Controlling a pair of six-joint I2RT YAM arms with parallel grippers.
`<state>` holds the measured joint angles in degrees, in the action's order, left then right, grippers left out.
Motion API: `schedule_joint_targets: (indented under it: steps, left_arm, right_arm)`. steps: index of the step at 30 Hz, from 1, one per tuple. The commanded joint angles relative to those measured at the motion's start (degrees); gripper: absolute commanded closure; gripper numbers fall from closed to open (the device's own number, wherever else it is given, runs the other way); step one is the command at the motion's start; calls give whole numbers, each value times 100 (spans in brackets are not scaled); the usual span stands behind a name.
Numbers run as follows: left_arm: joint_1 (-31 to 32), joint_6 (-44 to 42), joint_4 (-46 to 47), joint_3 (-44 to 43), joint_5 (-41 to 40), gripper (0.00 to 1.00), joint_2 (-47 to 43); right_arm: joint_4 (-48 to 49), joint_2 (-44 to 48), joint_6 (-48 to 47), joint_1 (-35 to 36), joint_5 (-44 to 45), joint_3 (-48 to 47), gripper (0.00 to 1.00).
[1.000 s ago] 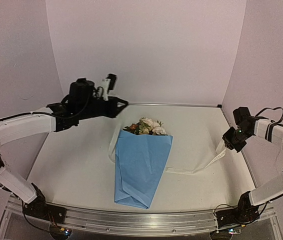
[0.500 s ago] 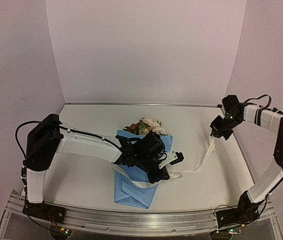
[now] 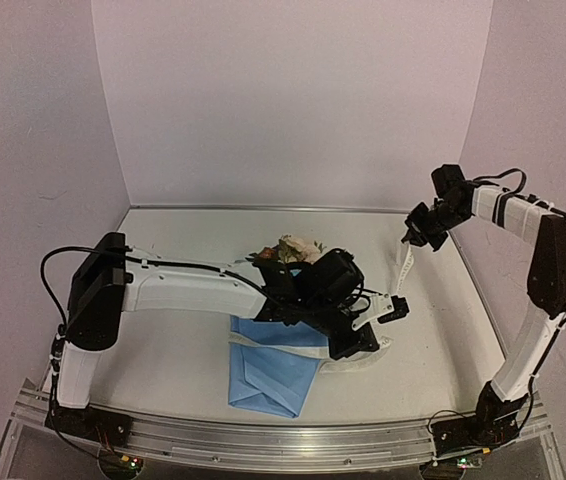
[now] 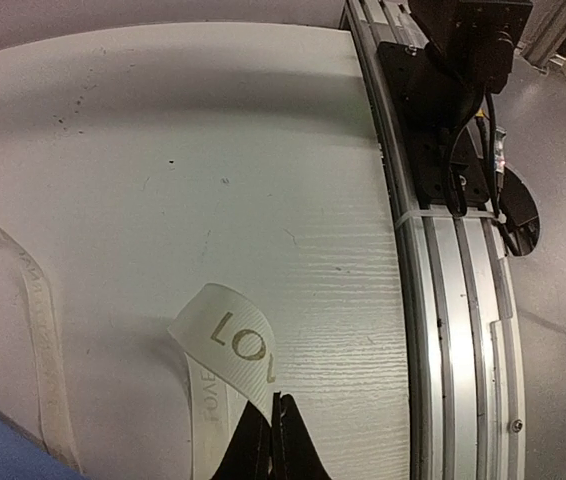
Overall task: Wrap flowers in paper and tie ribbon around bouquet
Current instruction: Cross the ribbon over the folded bouquet.
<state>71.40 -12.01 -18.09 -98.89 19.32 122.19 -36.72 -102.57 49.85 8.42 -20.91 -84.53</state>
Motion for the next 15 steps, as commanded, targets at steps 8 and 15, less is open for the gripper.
schedule_joint_targets:
  steps: [8, 15]
  left_arm:
    - [-807, 1215, 1159, 254, 290, 55, -162]
    - [-1163, 1797, 1639, 1822, 272, 30, -1743]
  right_arm:
    - [989, 11, 182, 546, -637, -151, 100]
    - [1563, 239, 70, 869, -1244, 41, 100]
